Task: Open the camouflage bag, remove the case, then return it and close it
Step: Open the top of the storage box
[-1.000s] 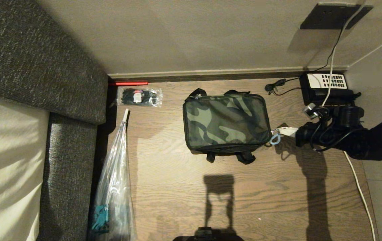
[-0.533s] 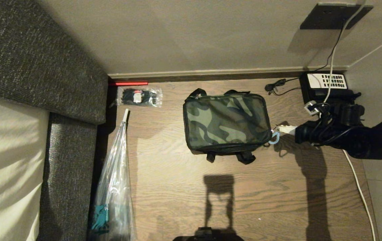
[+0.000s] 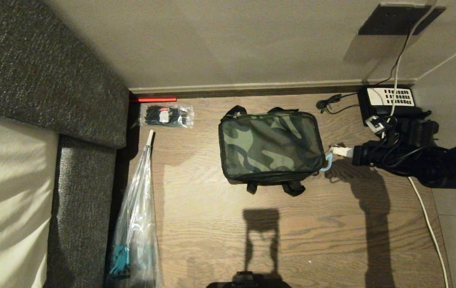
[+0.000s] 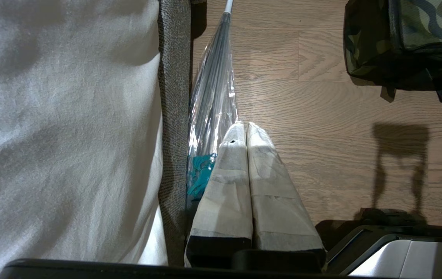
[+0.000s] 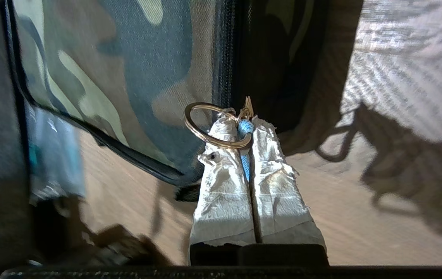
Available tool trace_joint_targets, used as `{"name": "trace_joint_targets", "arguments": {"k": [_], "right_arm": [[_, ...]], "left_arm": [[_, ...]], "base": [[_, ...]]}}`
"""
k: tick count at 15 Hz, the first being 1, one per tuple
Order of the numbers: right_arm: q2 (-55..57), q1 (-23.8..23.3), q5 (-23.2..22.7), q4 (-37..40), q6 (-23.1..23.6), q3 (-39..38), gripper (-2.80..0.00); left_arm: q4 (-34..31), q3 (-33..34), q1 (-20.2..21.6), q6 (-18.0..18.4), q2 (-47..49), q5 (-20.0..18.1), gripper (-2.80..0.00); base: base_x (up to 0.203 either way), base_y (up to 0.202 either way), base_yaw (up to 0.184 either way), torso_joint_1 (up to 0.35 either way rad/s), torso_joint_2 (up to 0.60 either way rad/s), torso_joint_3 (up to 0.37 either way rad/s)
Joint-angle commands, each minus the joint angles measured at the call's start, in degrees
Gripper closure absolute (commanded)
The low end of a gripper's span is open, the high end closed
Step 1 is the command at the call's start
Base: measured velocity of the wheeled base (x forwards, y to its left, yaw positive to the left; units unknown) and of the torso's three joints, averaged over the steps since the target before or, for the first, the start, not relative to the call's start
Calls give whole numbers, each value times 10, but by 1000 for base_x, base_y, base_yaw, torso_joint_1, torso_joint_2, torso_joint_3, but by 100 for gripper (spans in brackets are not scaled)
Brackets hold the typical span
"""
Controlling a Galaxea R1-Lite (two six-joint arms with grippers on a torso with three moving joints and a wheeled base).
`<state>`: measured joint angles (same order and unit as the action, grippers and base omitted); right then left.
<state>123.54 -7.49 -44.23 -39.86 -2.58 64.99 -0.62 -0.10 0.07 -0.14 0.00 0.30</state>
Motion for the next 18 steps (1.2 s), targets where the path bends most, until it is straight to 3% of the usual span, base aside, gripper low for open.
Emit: {"name": "trace_joint_targets", "arguments": {"k": [1,9,18], "right_arm": [[-3,5,0,-2,-22,5,0],[-5,19,2,1,-61,1,0],[11,25,21,8,-62,26,0]], "left_arm": [[0,0,0,0,-1,0,0],[0,0,0,0,-1,1,0],[0,0,0,0,-1,1,0]], "base": [[0,0,0,0,0,0],[0,0,0,0,0,0],[0,0,0,0,0,0]]}}
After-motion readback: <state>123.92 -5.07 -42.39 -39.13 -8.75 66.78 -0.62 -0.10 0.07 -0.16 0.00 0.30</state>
